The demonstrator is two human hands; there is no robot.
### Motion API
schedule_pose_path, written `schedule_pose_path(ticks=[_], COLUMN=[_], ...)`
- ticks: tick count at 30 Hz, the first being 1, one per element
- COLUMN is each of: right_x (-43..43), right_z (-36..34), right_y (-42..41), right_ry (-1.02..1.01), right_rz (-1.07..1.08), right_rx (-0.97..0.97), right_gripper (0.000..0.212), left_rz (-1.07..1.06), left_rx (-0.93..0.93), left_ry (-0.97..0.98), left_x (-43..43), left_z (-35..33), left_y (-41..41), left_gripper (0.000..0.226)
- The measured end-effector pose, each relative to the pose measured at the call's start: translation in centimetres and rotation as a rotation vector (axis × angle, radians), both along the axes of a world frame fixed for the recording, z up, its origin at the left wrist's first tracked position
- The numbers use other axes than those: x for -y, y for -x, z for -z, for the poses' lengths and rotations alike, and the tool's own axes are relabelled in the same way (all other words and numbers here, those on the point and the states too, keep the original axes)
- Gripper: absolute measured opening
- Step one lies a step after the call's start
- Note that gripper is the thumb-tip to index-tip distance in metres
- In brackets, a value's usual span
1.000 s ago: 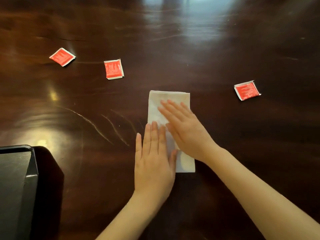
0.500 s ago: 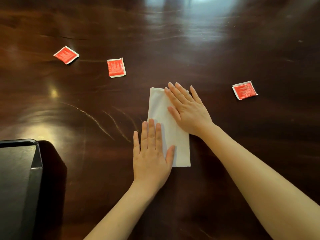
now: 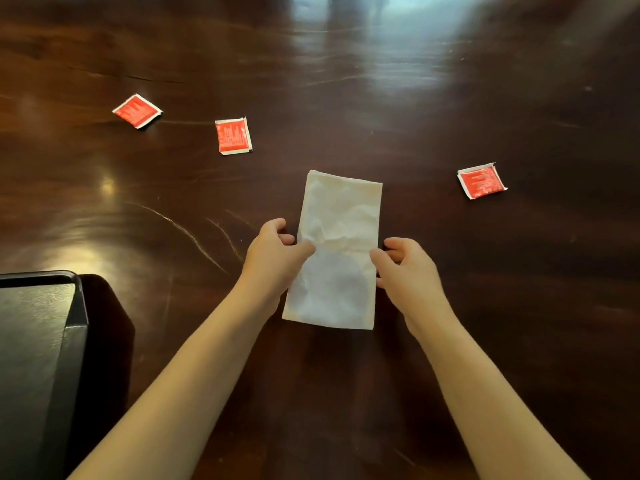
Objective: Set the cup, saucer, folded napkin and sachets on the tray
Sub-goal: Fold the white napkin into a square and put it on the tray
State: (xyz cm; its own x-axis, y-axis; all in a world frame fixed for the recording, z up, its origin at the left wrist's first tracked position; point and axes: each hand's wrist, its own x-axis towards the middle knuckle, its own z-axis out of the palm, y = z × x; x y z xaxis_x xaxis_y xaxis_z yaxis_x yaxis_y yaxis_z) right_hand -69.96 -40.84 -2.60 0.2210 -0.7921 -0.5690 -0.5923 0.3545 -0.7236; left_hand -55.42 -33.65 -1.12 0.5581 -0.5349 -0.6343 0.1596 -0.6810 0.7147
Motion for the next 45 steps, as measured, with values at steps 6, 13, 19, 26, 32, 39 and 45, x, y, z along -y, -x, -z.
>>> schedule_pose_path(ticks=[6, 13, 19, 26, 32, 39, 45], right_x=[0.6, -0.5, -0.6, -0.1, 0.2, 0.3, 1.5], right_z=[-0.8, -0.8, -1.5, -2.5, -2.5, -3.2, -5.5], right_y=[0.2, 1.3, 1.5, 1.7, 1.3, 1.6, 2.1], right_ry=[-0.152, -0.044, 0.030, 0.119, 0.103, 0.121, 0.420], right_rz=[0.043, 0.104, 0.164, 0.098, 0.065, 0.011, -0.352], right_rx=[0.094, 0.240, 0.359, 0.480, 0.477, 0.503, 0.284], right_gripper=[0.039, 0.023, 0.025, 0.016, 0.025, 0.030, 0.048], left_rz=[0.120, 0.024, -0.102, -0.057, 0.026, 0.063, 0.431], left_rx=[-0.033, -0.141, -0.149, -0.138, -0.147, -0.072, 0.698], left_ry=[-0.070, 0.064, 0.235, 0.401, 0.431, 0.430, 0.410], left_x=[0.9, -0.5, -1.1, -1.5, -2.1, -2.6, -2.5], left_z=[-0.4, -0.1, -0.5, -1.9, -1.5, -2.1, -4.7], left_y=[-0.2, 0.1, 0.4, 0.4, 1.0, 0.5, 0.3], left_gripper=[0.034, 0.010, 0.021, 0.043, 0.047, 0.041, 0.055])
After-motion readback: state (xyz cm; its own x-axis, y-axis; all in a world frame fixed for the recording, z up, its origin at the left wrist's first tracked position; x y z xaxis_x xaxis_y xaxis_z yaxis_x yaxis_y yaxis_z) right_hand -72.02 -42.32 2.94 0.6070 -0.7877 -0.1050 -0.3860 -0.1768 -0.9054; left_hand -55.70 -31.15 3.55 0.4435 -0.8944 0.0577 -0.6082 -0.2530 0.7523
